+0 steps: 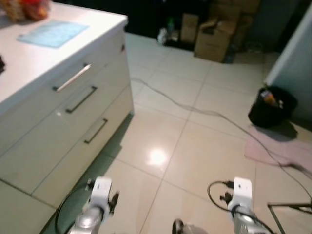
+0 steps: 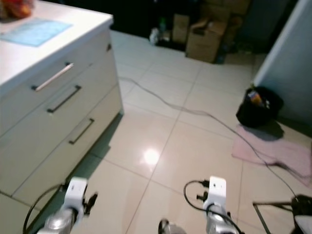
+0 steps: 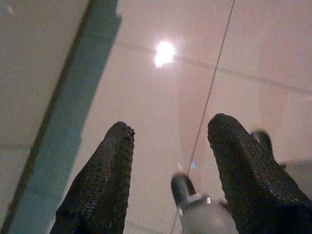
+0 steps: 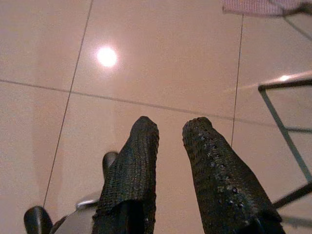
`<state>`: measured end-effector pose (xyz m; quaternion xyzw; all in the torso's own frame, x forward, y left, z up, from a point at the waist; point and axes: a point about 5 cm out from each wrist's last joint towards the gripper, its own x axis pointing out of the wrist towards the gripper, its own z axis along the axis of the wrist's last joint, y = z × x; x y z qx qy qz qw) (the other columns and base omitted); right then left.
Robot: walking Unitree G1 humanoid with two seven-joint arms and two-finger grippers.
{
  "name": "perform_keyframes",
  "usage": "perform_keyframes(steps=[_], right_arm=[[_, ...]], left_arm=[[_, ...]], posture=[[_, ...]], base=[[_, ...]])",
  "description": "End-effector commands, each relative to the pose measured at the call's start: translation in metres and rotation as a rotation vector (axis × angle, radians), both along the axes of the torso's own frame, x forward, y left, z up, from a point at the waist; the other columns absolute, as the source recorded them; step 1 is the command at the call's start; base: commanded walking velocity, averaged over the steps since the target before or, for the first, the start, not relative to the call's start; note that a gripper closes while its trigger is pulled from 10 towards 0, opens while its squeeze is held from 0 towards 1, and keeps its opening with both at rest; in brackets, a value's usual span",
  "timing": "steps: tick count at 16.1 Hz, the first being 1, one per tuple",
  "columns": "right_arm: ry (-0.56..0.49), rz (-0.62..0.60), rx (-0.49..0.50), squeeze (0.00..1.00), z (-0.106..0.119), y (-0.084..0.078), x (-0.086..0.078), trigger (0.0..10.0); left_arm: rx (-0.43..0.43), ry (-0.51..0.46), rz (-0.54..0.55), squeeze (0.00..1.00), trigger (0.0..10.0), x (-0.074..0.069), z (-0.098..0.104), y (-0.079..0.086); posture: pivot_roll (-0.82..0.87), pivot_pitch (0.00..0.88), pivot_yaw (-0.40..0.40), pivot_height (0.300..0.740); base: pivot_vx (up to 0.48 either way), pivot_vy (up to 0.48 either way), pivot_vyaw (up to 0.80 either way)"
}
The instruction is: Kitchen organization
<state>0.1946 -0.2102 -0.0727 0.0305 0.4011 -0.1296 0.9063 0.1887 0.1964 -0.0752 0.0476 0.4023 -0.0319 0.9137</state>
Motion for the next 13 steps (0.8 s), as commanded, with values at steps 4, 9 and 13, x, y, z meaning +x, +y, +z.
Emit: perform_keyframes(steps=[4, 9, 13], right_arm=[[0.102, 0.028, 0.051, 0.0, -0.013, 0.007, -0.02, 10.0], [0.127, -0.007, 0.075, 0.0, -0.016, 0.007, -0.027, 10.0], [0.134, 0.0, 0.072, 0.0, -0.016, 0.007, -0.028, 10.0]], left_arm=[[0.029, 0.085, 0.017, 0.0, 10.0, -0.017, -0.008, 0.009], [0.036, 0.109, 0.029, 0.0, 10.0, -0.019, -0.01, 0.012], [0.04, 0.119, 0.018, 0.0, 10.0, -0.019, -0.01, 0.01]], posture=[[0.07, 0.076, 0.03, 0.74], [0.07, 0.082, 0.033, 0.74], [0.06, 0.082, 0.035, 0.74]], base=[[0.075, 0.0, 0.0], [0.392, 0.0, 0.0], [0.404, 0.0, -0.37]])
